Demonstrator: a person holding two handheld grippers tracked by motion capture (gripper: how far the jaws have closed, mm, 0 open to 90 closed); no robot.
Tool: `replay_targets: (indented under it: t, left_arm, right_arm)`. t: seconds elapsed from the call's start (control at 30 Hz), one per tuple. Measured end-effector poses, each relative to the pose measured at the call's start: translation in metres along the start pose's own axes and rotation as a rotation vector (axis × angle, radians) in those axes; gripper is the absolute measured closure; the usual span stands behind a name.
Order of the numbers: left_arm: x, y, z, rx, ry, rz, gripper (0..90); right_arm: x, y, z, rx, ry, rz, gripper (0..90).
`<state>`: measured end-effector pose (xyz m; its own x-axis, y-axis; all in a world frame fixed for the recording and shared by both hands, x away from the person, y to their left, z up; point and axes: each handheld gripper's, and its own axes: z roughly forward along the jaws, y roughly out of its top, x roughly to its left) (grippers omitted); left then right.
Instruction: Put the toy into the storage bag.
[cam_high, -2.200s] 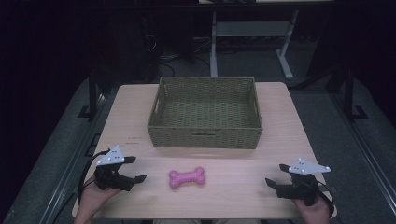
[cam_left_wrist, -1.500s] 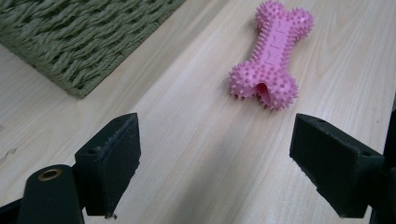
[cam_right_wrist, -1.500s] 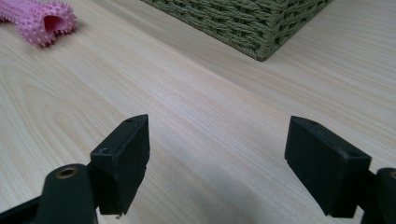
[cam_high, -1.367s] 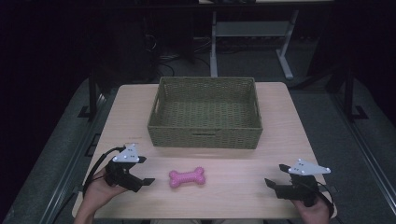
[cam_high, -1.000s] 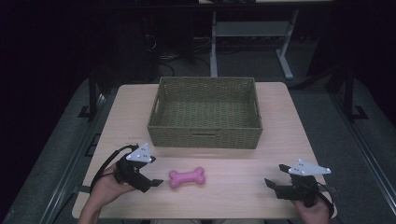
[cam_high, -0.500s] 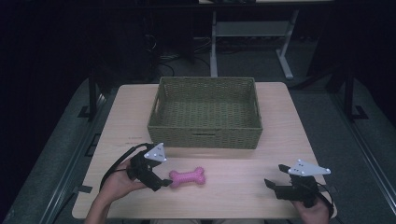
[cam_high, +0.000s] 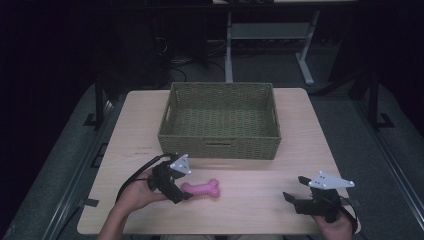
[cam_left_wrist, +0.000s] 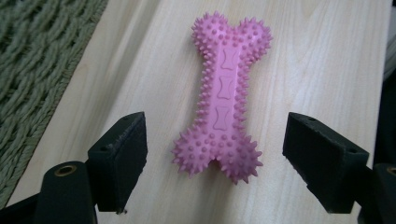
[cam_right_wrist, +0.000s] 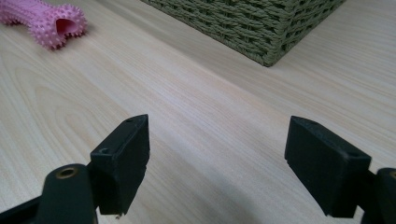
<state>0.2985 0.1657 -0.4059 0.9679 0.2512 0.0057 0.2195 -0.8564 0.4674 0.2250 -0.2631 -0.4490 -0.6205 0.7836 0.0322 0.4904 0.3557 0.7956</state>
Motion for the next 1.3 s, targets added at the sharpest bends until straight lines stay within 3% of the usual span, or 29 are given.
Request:
replay_targets:
  t: [0.57, 1.0, 1.3]
  left_arm:
    - [-0.001, 0.011, 0.016, 0.046, -0.022, 0.028, 25.1]
    - [-0.004, 0.022, 0.029, 0.09, -0.034, 0.07, 32.3]
    - [-0.003, 0.025, 0.035, 0.109, -0.045, 0.075, 35.6]
  right_arm:
    - [0.001, 0.0, 0.0, 0.001, 0.005, -0.002, 21.7]
    - [0.002, 0.001, 0.0, -0.003, 0.006, -0.007, 21.7]
    - [0.002, 0.002, 0.0, -0.004, 0.005, -0.015, 21.7]
